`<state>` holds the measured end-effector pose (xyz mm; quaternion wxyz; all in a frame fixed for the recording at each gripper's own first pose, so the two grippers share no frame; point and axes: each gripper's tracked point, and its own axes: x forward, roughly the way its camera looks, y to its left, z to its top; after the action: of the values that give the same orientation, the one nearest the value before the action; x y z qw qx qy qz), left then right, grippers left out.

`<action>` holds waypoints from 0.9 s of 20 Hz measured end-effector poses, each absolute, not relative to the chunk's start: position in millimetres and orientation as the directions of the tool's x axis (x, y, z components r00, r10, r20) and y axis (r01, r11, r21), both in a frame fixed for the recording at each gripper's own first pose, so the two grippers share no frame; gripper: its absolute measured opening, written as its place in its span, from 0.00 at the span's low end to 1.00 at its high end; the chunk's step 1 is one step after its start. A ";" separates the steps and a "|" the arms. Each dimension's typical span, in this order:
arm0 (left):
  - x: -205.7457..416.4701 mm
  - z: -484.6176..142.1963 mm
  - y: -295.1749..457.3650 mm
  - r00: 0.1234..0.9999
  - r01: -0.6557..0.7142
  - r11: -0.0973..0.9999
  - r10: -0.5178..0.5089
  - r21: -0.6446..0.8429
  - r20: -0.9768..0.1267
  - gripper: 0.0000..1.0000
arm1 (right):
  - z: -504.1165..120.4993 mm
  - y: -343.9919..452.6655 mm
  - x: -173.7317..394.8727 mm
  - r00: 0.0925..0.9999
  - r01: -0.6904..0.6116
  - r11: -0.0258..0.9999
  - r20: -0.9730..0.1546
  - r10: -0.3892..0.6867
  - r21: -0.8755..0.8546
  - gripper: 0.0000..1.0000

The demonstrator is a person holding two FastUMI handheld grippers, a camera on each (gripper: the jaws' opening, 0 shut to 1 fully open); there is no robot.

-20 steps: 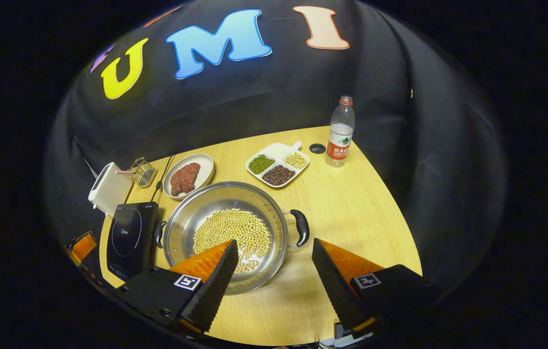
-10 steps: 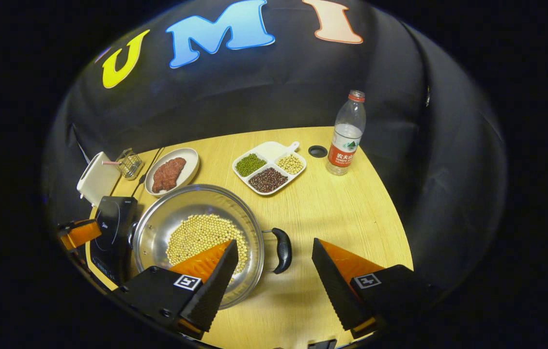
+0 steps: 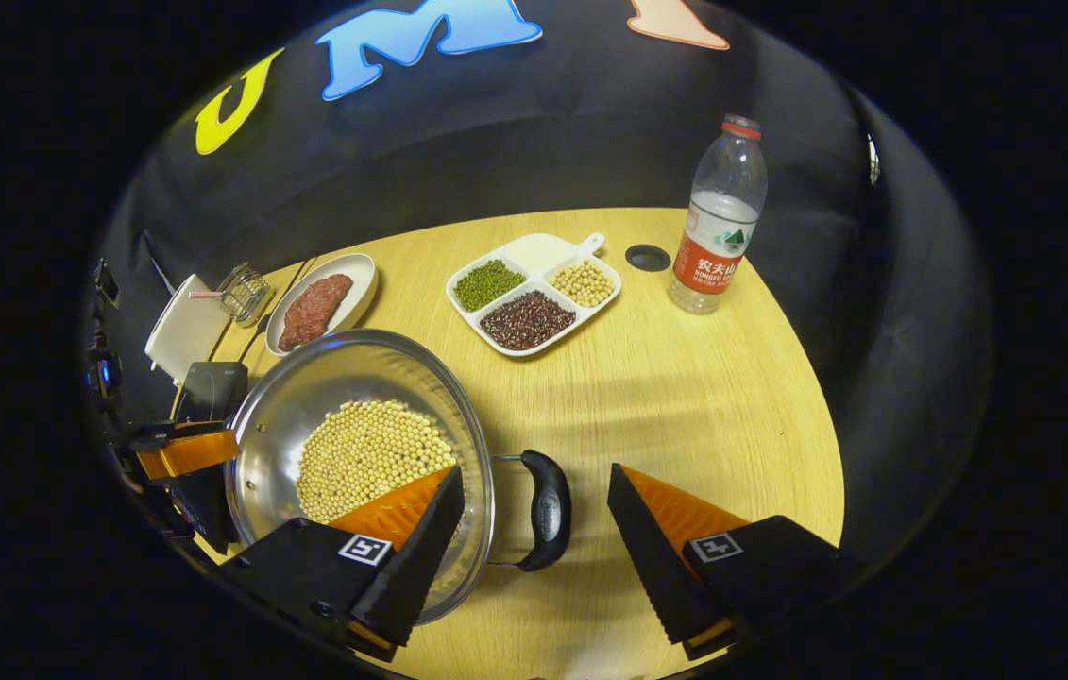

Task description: First push the handle of the pot to place it horizontally, then grasp the pot with both hands and set it on the induction cooktop.

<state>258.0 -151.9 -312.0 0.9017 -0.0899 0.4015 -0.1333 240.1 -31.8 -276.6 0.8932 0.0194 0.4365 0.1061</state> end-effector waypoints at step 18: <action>269.9 -358.0 -159.3 0.584 0.103 0.953 -0.289 -0.284 -0.759 0.61 | -323.9 -15.2 239.6 0.516 -0.137 0.959 -0.809 0.282 0.247 0.61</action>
<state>269.9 -159.3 -358.0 0.8837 -0.1052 0.4424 -0.1108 239.6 -15.2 -323.9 0.8674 0.0760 0.4767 0.1206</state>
